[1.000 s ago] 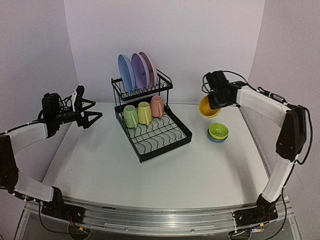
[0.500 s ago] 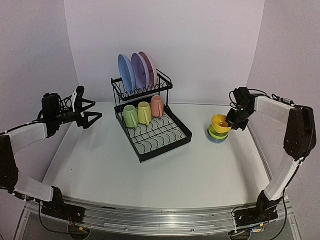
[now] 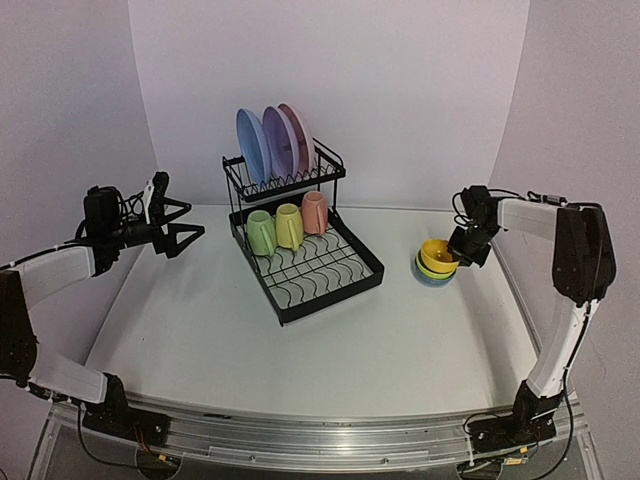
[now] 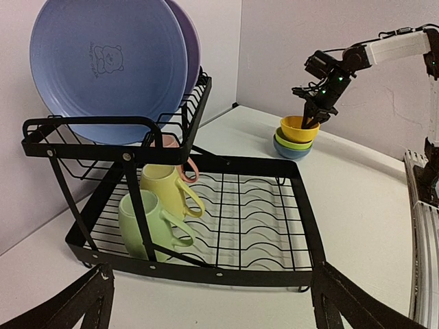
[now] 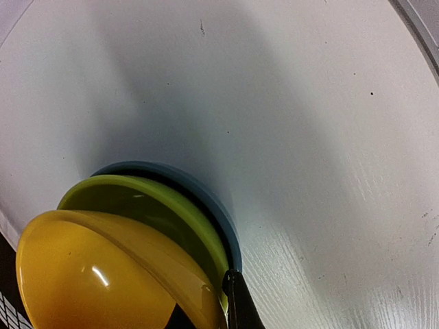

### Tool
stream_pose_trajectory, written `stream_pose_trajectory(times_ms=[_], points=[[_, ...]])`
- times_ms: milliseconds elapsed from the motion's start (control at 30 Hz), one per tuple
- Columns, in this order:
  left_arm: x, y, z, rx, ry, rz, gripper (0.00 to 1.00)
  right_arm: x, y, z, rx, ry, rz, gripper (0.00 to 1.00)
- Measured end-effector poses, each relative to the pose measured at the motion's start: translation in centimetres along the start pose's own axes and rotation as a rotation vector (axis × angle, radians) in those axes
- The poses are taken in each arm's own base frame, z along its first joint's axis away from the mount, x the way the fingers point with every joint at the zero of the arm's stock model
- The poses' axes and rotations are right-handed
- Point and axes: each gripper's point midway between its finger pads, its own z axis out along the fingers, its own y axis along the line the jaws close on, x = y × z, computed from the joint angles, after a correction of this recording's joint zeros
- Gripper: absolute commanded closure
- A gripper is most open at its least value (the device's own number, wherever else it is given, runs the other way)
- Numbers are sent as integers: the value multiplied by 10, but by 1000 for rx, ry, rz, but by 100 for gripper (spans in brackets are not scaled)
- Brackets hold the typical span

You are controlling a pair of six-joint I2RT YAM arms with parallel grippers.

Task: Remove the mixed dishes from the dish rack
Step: Place the bowl at the center of the board.

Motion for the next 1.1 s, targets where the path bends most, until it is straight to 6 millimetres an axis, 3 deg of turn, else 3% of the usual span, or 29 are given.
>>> stream_pose_trajectory(times_ms=[200,333,733,967,1100], points=[[1,0,0,0,1,-18,0,-4,5,6,-9,-7,-33,65],[3,1,1,0,5,-24,0,-3,8,9,-25,3,-48,53],[3,1,1,0,5,-25,0,0,7,11,-26,13,-66,46],[3,1,1,0,5,-25,0,20,-1,33,-47,38,-66,44],[3,1,1,0,4,-24,0,24,3,39,-93,36,-67,44]])
